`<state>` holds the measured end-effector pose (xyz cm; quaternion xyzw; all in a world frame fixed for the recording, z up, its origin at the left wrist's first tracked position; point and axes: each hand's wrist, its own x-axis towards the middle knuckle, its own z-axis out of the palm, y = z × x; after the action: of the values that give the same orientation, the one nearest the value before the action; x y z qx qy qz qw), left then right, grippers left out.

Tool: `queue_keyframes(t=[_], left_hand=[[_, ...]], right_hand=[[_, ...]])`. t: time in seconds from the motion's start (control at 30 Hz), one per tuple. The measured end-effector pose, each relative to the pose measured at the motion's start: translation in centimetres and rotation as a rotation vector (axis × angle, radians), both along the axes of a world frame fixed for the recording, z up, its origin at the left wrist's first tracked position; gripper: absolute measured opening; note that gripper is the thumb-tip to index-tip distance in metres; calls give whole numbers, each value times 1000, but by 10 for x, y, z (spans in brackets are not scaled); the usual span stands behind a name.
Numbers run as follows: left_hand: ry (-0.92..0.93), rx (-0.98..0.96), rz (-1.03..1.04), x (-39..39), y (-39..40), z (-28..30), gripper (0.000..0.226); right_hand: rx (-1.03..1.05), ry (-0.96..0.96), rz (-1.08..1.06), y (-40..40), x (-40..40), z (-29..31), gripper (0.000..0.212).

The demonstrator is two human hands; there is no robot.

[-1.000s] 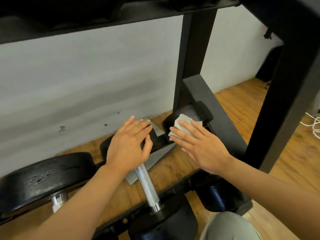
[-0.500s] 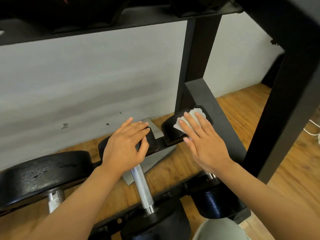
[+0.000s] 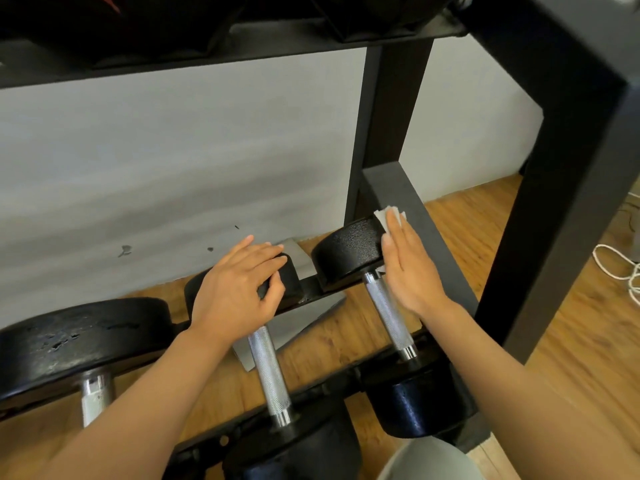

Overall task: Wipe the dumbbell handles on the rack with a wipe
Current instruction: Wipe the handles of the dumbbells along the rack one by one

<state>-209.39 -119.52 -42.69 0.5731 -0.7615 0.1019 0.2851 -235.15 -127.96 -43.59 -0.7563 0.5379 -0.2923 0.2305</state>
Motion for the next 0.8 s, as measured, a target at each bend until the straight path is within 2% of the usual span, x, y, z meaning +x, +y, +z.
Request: queue_keyframes(t=[0.1,0.2,0.3,0.4,0.6,0.7,0.8], left_hand=[[-7,-3,0,0,1,0,36],[-4,-8,-2,2,0,0,36],[-5,-7,13,1,1,0,36],[-1,8,22,0,1,0,37],[-25,41,33,-1,2,2,39],[-31,47,38,-1,4,4,40],[-51,51,57,-2,6,5,41]], right_hand=[[178,-173,1,-32,4,16,51],[130,-212,5,-16,1,7,50],[-89,-122,12,17,-1,-17,52],[-120,-61,-1,22,-3,-21,56],[-241,184,63,-12,13,-4,65],[-315,217,62,-1,16,-6,58],[-421,293,194,18,7,-14,50]])
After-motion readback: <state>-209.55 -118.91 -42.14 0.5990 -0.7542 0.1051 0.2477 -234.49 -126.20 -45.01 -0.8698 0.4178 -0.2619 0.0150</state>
